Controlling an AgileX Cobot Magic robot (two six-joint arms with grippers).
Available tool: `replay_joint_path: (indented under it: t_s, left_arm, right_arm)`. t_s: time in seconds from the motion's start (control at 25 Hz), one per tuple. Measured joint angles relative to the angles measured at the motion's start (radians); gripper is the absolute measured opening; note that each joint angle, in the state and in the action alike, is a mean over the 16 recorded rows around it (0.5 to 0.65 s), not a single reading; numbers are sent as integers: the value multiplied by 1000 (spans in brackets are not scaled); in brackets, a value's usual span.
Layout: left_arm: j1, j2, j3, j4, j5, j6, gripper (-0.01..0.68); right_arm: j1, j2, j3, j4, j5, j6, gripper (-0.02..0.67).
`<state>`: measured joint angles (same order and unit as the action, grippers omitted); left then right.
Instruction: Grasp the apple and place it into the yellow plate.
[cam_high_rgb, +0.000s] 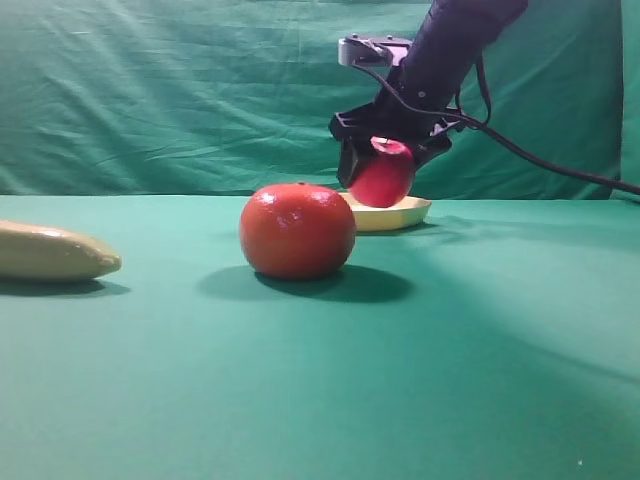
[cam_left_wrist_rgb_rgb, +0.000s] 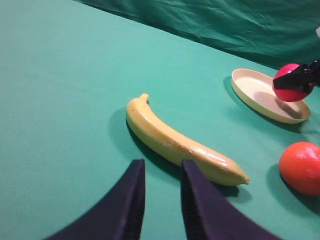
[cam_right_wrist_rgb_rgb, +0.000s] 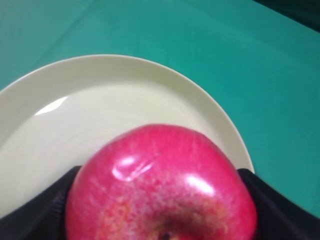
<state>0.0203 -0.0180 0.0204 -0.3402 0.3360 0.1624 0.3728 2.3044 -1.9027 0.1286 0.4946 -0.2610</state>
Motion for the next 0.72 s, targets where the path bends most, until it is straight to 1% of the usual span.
replay_joint_path:
  t_s: [0.16,0.32,0.44,0.72]
  left_arm:
    - [0,0,0,0,0,0,157]
    - [0,0,0,0,0,0,157]
    - [0,0,0,0,0,0,157]
    - [0,0,0,0,0,0,157]
  right_arm:
    - [0,-24,-44,-13,57,-1,562]
    - [0,-69,-91,-27,135,-1,506]
    - [0,-114,-120,-37,206,-1,424]
    - [0,-229,-149,-47,371,19,183]
